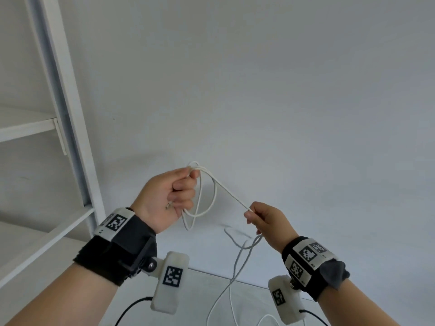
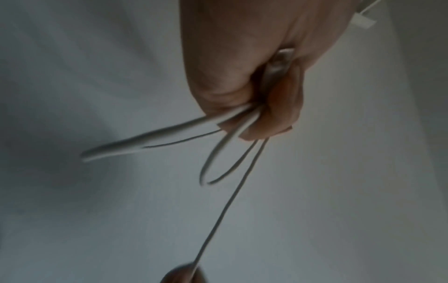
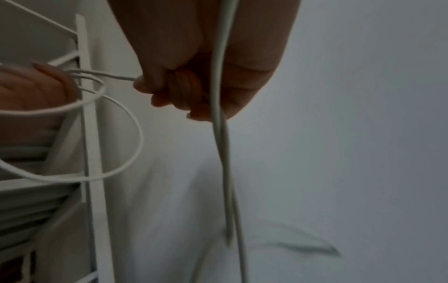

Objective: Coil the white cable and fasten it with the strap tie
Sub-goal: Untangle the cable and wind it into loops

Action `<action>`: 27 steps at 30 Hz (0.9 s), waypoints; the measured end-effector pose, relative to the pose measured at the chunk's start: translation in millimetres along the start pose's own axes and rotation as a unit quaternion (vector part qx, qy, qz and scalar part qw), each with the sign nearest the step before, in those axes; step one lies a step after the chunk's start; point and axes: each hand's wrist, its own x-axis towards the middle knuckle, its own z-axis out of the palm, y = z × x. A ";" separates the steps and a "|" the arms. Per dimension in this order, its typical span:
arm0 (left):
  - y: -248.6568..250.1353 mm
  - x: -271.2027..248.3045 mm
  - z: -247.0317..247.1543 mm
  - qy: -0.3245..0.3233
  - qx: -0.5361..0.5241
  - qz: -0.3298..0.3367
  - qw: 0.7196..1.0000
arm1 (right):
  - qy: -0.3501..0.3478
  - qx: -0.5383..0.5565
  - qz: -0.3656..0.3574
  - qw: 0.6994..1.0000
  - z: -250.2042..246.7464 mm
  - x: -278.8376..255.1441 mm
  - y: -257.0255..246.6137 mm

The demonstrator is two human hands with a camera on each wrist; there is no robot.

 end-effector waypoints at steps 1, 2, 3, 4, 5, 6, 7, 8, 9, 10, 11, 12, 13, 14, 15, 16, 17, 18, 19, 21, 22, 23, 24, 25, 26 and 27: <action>4.4 0.3 -2.8 0.001 -0.016 0.009 1.000 | -0.001 -0.018 0.009 1.000 -0.6 -0.4 8.2; 9.3 0.8 -6.2 0.001 -0.035 0.018 0.999 | 0.000 -0.036 0.020 0.999 -1.6 -1.0 16.2; 14.6 0.9 -9.6 -0.001 -0.057 0.027 0.998 | 0.001 -0.053 0.031 0.998 -3.3 -1.7 23.8; 20.1 1.0 -12.5 -0.004 -0.078 0.036 0.996 | 0.000 -0.070 0.041 0.997 -5.5 -2.7 30.8; 24.9 0.7 -14.5 -0.004 -0.088 0.043 0.995 | -0.002 -0.086 0.049 0.995 -7.6 -4.4 37.6; 28.6 0.1 -15.3 -0.001 -0.084 0.051 0.995 | -0.007 -0.103 0.055 0.993 -9.3 -6.0 43.4; 30.6 -0.9 -14.6 0.006 -0.068 0.057 0.996 | -0.014 -0.120 0.062 0.991 -9.9 -7.2 49.1; 31.1 -1.6 -13.3 0.011 -0.049 0.060 0.997 | -0.021 -0.137 0.070 0.988 -9.7 -7.9 54.4; 30.1 -2.1 -10.6 0.012 -0.032 0.061 0.998 | -0.028 -0.154 0.079 0.985 -8.8 -7.7 58.8; 28.2 -2.3 -8.3 0.009 -0.017 0.061 0.998 | -0.037 -0.167 0.089 0.981 -7.7 -7.0 62.0; 25.6 -2.2 -6.7 0.006 -0.005 0.060 0.998 | -0.047 -0.174 0.099 0.979 -6.0 -5.8 63.2; 22.5 -1.4 -6.1 0.005 0.007 0.059 0.998 | -0.057 -0.168 0.107 0.978 -4.1 -4.3 62.7; 19.5 -0.4 -5.6 0.005 0.017 0.056 0.998 | -0.062 -0.147 0.112 0.981 -2.2 -2.9 61.0; 16.3 1.0 -5.9 0.008 0.024 0.054 0.998 | -0.058 -0.111 0.113 0.986 0.2 -2.0 57.5; 13.1 2.3 -6.4 0.011 0.026 0.053 0.998 | -0.045 -0.064 0.109 0.991 3.0 -1.6 53.0; 10.0 3.7 -7.1 0.017 0.026 0.053 0.998 | -0.023 -0.008 0.103 0.994 6.2 -1.6 47.8; 6.6 4.5 -7.7 0.026 0.025 0.054 0.998 | 0.003 0.060 0.099 0.993 9.5 -2.2 41.7; 3.4 5.3 -8.3 0.035 0.025 0.055 0.998 | 0.029 0.132 0.099 0.986 12.6 -3.2 35.1; 0.2 5.6 -8.4 0.043 0.025 0.057 0.997 | 0.052 0.184 0.099 0.977 14.8 -3.9 28.4; -4.8 5.4 -7.2 0.053 0.023 0.056 0.997 | 0.079 0.202 0.098 0.971 17.2 -4.1 17.7; -6.2 5.2 -5.8 0.056 0.025 0.056 0.997 | 0.078 0.167 0.097 0.978 17.7 -3.4 13.8; -7.0 4.7 -4.2 0.059 0.030 0.056 0.996 | 0.059 0.106 0.094 0.988 18.3 -2.6 11.3; -7.3 4.5 -2.1 0.062 0.036 0.057 0.996 | 0.023 0.025 0.089 0.995 19.0 -2.2 8.3; -7.3 4.0 0.6 0.064 0.043 0.056 0.995 | -0.025 -0.053 0.079 0.995 20.2 -2.8 5.7; -7.7 4.0 3.4 0.065 0.050 0.056 0.995 | -0.072 -0.114 0.068 0.989 22.4 -4.3 3.8; -8.7 4.0 6.0 0.066 0.054 0.056 0.995 | -0.112 -0.154 0.058 0.980 25.0 -6.4 1.5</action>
